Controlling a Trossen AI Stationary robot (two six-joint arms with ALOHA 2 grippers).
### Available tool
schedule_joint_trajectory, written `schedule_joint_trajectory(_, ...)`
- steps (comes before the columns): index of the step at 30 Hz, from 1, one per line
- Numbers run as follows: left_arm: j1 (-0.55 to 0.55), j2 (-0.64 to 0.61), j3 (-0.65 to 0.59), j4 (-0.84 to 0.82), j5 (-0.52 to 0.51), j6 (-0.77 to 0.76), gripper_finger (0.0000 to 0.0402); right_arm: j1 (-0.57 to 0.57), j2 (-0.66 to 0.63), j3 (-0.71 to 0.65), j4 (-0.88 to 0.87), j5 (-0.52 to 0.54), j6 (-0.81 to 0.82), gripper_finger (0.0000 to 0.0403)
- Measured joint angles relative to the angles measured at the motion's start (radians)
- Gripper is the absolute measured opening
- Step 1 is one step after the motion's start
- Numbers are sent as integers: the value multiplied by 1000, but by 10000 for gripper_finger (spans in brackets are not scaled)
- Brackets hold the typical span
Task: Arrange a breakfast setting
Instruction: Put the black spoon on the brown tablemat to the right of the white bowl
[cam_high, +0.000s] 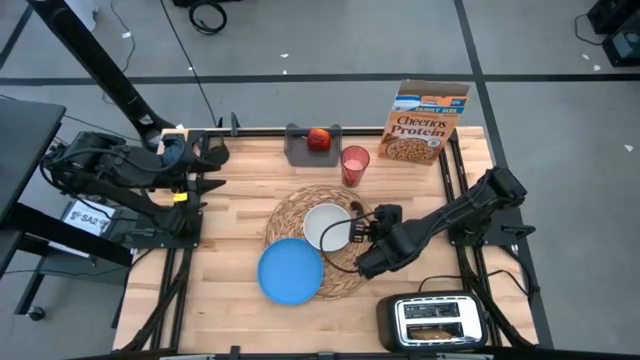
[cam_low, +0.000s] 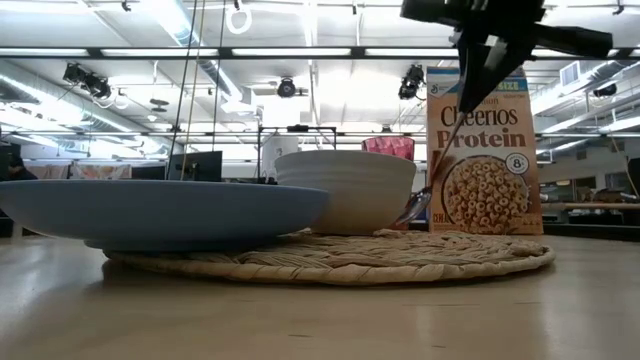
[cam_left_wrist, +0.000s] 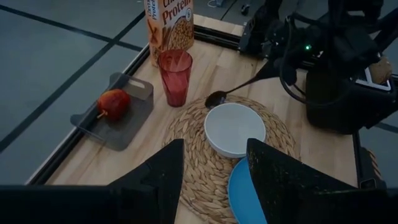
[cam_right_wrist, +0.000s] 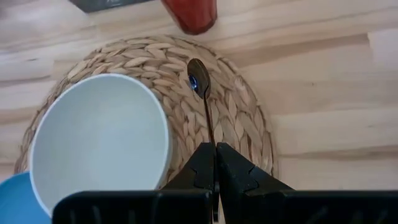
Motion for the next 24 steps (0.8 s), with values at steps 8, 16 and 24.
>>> schedule_joint_trajectory(8, 0, -1, 0, -5, 0, 2, 181, -38, 33, -16, 50, -38, -11, 10)
schedule_joint_trajectory(16, 0, 0, 0, -17, 0, 3, 181, -17, 42, -16, 44, -174, -72, 12)
schedule_joint_trajectory(24, 0, 0, 0, -19, 0, 4, 181, -20, 49, -22, 68, -271, -142, 13)
